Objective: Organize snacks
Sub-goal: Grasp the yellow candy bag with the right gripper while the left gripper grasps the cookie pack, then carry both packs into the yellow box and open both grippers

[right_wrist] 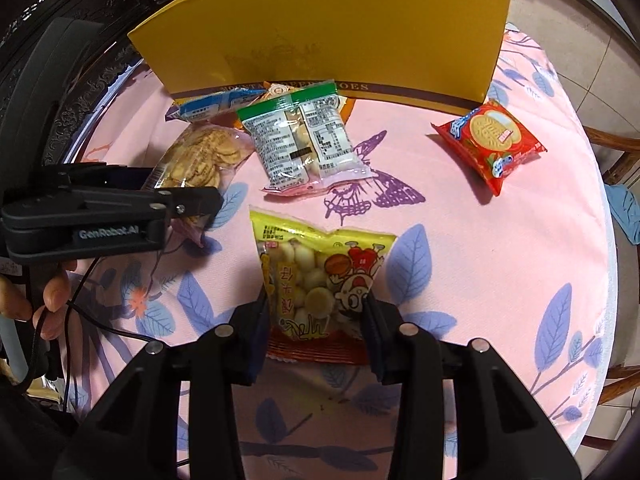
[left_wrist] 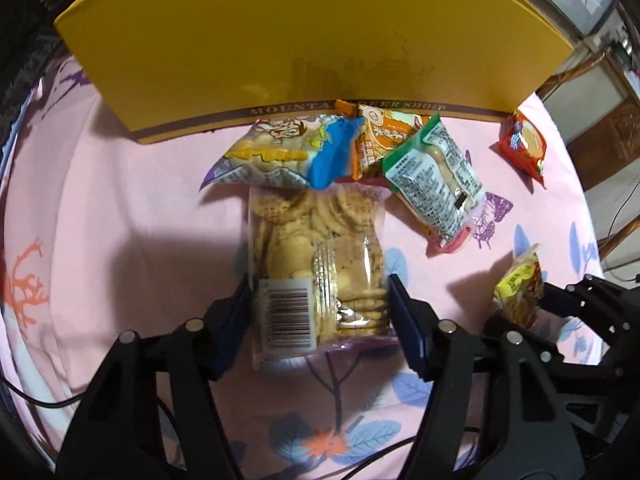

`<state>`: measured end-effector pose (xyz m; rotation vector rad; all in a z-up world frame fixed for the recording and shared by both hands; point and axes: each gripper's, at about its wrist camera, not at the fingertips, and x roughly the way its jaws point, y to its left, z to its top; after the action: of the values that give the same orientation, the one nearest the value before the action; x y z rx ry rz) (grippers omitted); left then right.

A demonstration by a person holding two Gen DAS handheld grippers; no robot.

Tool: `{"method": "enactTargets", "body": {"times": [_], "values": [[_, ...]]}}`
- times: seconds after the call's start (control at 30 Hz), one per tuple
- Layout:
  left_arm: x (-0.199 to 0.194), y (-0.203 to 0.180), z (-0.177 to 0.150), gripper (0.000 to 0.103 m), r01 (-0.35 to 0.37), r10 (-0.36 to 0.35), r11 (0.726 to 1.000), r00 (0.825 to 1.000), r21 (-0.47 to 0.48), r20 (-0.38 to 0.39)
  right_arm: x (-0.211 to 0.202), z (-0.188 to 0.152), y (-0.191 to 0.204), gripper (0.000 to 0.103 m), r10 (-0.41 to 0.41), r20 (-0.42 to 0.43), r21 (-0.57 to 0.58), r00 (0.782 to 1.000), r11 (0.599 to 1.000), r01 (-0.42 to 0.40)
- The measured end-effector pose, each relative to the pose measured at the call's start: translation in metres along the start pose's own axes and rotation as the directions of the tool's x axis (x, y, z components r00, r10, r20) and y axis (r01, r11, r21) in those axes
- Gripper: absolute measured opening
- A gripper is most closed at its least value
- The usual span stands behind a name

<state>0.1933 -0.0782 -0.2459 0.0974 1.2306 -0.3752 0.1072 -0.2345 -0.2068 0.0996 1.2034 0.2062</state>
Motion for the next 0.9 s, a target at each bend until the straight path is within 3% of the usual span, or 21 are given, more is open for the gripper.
{"method": "enactTargets", "body": {"times": [0.6, 0.9], "values": [[-0.070, 0.014, -0.025, 0.066, 0.045, -0.040, 0.998, 0.993, -0.045, 0.113, -0.036, 0.005, 0.023, 0.040, 0.013, 0.056, -0.080, 0.998, 0.997, -0.008], [-0.127, 0.029, -0.019, 0.066, 0.054, -0.037, 0.996, 0.973, -0.068, 0.226, -0.079, 0.027, 0.023, 0.040, 0.019, 0.147, -0.084, 0.989, 0.996, -0.007]]}}
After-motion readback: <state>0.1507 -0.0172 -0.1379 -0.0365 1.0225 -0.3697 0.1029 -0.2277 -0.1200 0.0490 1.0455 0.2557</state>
